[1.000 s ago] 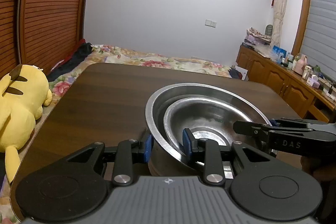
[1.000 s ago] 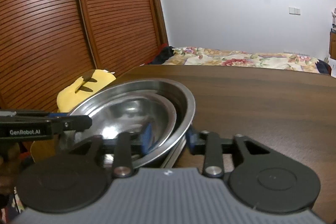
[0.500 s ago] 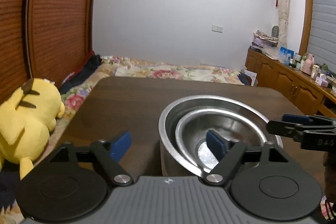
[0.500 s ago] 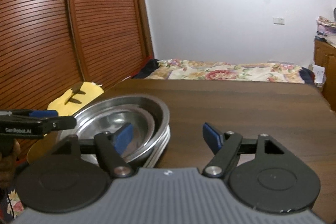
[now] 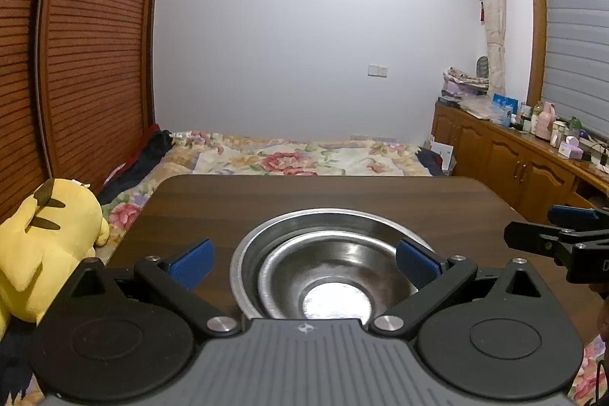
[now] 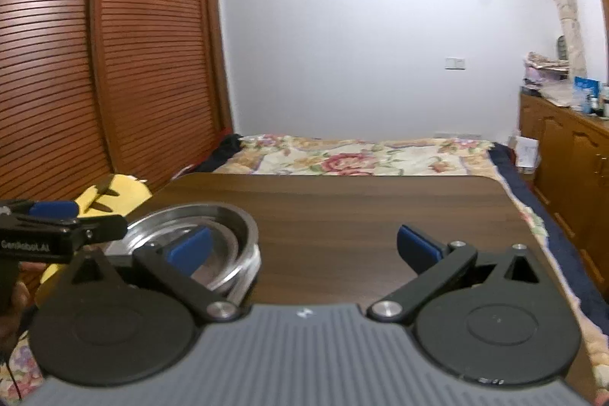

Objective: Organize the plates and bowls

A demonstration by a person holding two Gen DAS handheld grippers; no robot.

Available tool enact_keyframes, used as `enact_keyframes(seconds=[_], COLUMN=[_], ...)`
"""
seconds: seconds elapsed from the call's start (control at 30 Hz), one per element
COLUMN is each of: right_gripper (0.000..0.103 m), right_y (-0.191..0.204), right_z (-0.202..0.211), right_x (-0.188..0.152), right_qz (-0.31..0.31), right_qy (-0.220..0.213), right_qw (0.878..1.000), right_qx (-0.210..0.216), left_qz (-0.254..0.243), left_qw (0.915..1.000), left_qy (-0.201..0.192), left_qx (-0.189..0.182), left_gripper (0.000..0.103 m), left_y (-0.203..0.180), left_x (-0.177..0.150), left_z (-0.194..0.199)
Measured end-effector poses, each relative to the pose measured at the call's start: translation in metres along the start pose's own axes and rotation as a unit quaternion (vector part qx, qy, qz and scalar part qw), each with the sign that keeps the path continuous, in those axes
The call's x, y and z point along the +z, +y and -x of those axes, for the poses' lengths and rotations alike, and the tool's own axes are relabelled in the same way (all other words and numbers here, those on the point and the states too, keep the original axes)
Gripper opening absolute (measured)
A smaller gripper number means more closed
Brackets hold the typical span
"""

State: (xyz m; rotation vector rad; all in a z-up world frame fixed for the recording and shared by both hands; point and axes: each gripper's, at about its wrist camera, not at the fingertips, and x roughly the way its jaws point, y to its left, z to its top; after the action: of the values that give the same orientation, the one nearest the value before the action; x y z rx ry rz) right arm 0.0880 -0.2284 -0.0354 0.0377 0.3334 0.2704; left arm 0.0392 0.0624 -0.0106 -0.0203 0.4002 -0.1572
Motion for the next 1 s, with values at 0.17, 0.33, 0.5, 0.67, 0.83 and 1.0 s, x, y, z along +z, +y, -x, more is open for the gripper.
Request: enact_keyframes(seconds=[0.17, 0.33, 0.5, 0.67, 0.83, 1.0], right_gripper=[0.103, 0.103, 0.103, 0.103, 0.103, 0.103], right_y=[-0.003, -0.001, -0.003, -0.005, -0.006, -0.005], right_z=[0.008, 0.013, 0.017, 0.022, 0.024, 0.025], right_x=[-0.004, -0.009, -0.013, -0.017, -0.017, -0.021], right_qz=[-0.006, -0.001, -0.009, -0.016, -0.020, -0.019], right_qy=[0.002, 0.003, 0.006, 0.005, 0.003, 0.001], right_qw=[1.000, 0.999, 0.999, 0.999, 0.999, 0.998], right_qx=[-0.025, -0.043, -0.050, -0.052, -0.050, -0.053], left_qz=[-0.007, -0.016, -0.011, -0.019, -0.022, -0.027], left_qw=[1.0000, 0.9998, 0.9999, 0.9998, 0.9997, 0.9994], left_qy=[-0.001, 0.000, 0.004, 0.002, 0.000, 0.007], left_qx=[-0.003, 0.010, 0.004, 0.003, 0.012, 0.021], left_gripper=[0.103, 0.103, 0.103, 0.103, 0.103, 0.103], left_y=[-0.013, -0.026, -0.030, -0.035, -0.038, -0.042], left_x=[0.000, -0.002, -0.007, -0.009, -0.009, -0.016], left_z=[0.004, 0.006, 0.009, 0.013, 0.017, 0.018])
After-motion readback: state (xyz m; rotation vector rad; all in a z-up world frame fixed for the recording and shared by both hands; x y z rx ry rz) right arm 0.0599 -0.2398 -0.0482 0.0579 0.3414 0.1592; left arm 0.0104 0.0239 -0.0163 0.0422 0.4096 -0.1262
